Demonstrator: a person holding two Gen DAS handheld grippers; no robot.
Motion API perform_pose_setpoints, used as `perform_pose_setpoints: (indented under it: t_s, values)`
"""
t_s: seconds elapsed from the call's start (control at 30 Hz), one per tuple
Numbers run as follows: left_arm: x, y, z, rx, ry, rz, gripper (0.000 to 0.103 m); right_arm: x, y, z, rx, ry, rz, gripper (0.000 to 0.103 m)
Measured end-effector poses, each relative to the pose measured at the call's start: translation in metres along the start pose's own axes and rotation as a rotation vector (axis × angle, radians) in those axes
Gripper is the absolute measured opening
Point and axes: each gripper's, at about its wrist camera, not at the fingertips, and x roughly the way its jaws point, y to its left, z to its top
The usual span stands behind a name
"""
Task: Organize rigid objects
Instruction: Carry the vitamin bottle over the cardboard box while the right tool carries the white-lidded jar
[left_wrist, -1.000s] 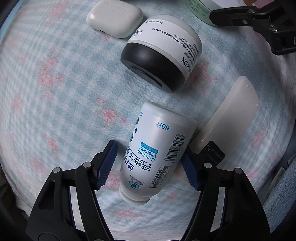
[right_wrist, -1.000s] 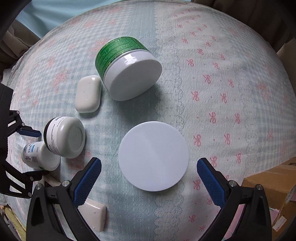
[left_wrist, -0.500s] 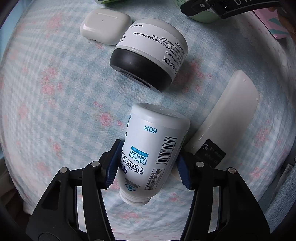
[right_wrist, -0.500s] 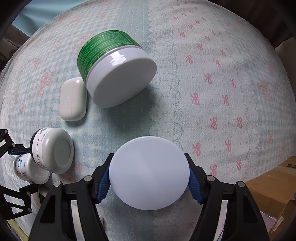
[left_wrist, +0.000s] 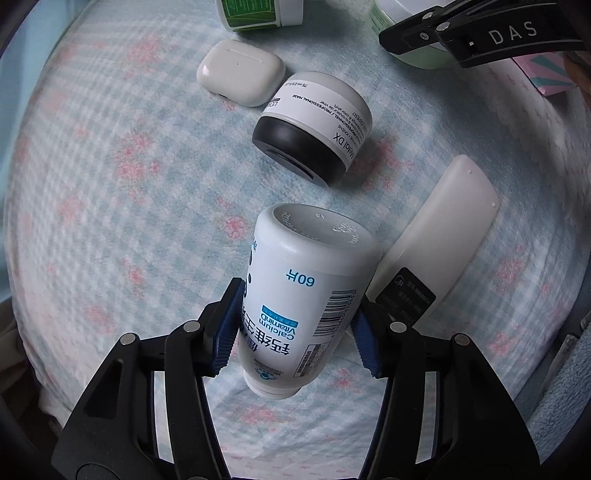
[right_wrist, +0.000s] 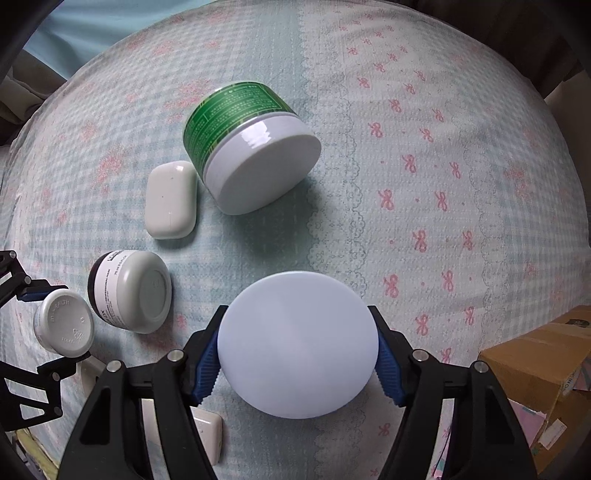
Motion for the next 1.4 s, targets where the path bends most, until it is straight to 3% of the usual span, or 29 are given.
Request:
perform_pose_setpoints:
  t_s: [0.43,0.6,0.87,1.1,1.4]
  values:
    - [-0.088,0.003,-0.043,-0.168,-0.119,-0.001,0.051,-0.083,-0.001,-0.024,-0.006,-0.095,0.016,0.066]
    - [-0.142,-0.019,-0.067,-0.262,-0.224,-0.017,0.051,-0.136,-0.011,-0.053,0.015,-0.137,0.047,0.066]
    - [-0.197,-0.069,-0.080,-0.312,-0.384,-0.062,0.051,-0.225,-0.019,-0.107,0.049,-0.220,0.067,0.066]
    - [-0.241,-0.121,-0.072,-0.328,-0.497,-0.126,0.051,-0.275,-0.040,-0.155,0.084,-0.275,0.064,0.066]
    - [-0.269,-0.187,-0.032,-0.324,-0.548,-0.148,0.051,-0.295,-0.100,-0.196,0.130,-0.294,0.063,0.066]
